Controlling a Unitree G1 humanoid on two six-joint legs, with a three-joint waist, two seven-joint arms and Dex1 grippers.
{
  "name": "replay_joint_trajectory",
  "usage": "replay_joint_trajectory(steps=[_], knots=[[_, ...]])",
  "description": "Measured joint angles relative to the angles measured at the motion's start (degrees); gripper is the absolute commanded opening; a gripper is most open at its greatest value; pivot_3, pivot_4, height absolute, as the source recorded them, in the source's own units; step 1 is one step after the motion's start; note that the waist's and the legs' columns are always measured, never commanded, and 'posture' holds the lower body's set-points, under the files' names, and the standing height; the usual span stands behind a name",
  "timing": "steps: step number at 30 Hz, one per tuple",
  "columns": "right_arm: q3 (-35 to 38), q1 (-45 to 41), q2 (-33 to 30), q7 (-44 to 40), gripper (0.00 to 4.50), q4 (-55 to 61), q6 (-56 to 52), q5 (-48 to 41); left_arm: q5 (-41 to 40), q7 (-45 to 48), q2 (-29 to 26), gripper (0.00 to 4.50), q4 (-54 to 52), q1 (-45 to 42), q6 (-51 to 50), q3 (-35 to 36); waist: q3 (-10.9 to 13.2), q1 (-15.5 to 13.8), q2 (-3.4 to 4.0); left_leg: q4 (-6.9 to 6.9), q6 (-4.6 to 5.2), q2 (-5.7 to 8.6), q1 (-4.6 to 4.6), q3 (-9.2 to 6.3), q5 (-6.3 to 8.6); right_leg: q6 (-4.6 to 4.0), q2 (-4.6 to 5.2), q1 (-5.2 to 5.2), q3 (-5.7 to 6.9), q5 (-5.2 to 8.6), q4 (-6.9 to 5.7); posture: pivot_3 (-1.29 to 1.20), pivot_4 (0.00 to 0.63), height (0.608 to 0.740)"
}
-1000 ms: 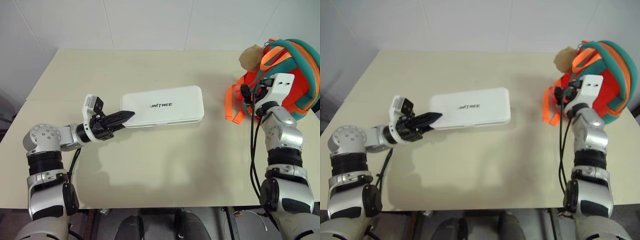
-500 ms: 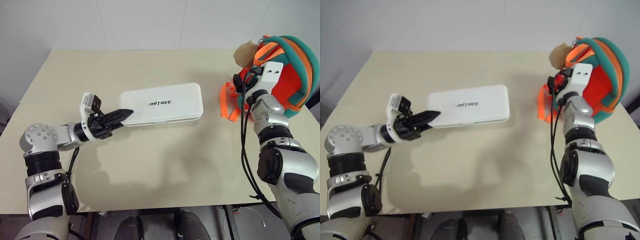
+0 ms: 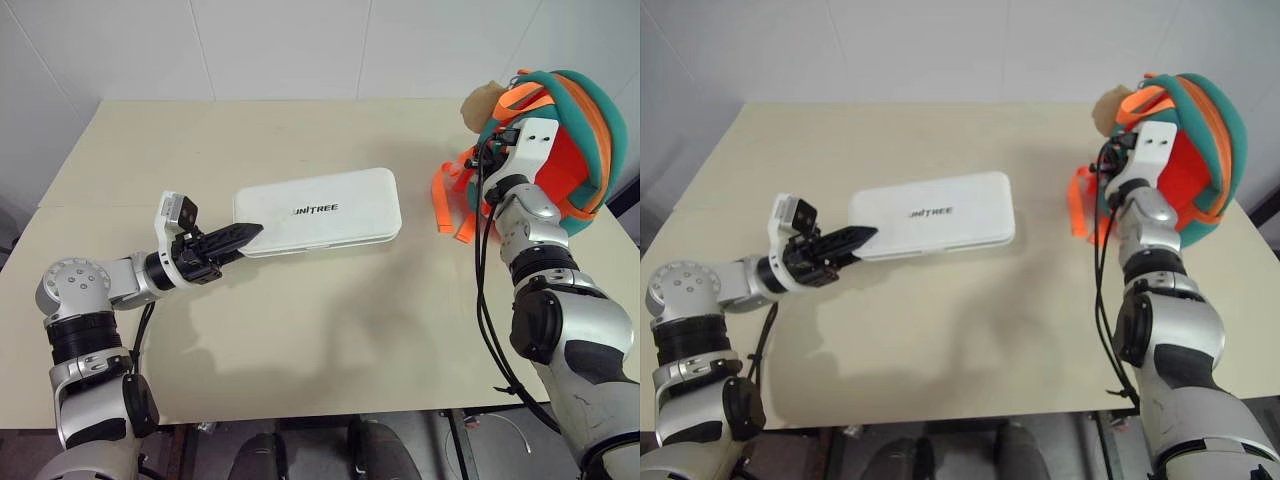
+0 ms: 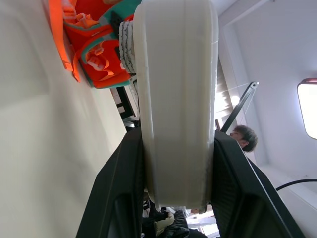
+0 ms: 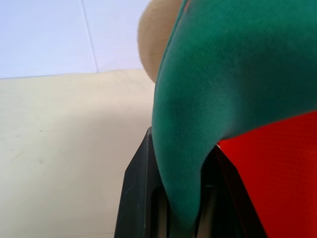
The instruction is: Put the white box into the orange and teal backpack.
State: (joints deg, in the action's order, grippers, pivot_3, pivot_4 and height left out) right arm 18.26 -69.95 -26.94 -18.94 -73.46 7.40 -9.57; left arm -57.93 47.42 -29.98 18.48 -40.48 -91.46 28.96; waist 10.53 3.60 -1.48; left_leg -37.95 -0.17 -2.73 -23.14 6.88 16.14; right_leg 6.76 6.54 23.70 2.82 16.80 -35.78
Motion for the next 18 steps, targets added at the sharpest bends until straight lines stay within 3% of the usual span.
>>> replay_joint_trajectory(steps=[6, 11, 18], knots=[[-3.02, 1.22, 1.30, -16.74, 0.56, 8.39, -8.34, -1.44, -0.58, 0.09, -1.54, 1.38, -0.07, 1.49, 0.02, 0.30, 0.01, 0.58, 0.01, 0.01, 0.00, -0.02, 0.01, -0.02, 0.00, 0.00, -0.02, 0.00, 0.00, 0.00, -0.04, 0.00, 0.150, 0.740], [-7.02, 12.45, 0.49, -27.01, 0.56, 31.57, -22.71, -5.29, -0.64, 1.31, -5.65, 1.38, 1.98, 1.87, 0.60, 0.76, 0.01, 0.32, 0.02, 0.08, -0.02, -0.08, -0.01, -0.08, 0.01, 0.00, 0.01, 0.03, 0.02, 0.00, -0.04, 0.00, 0.150, 0.740], [-9.04, 23.37, -5.51, -31.39, 0.56, 61.21, -41.89, -12.60, -0.03, 4.86, -10.85, 1.38, 7.20, 1.46, 4.48, 0.65, 0.01, -0.43, 0.02, 0.08, -0.03, -0.07, -0.02, -0.05, 0.02, -0.03, 0.00, 0.10, 0.03, 0.02, -0.04, 0.00, 0.150, 0.740]])
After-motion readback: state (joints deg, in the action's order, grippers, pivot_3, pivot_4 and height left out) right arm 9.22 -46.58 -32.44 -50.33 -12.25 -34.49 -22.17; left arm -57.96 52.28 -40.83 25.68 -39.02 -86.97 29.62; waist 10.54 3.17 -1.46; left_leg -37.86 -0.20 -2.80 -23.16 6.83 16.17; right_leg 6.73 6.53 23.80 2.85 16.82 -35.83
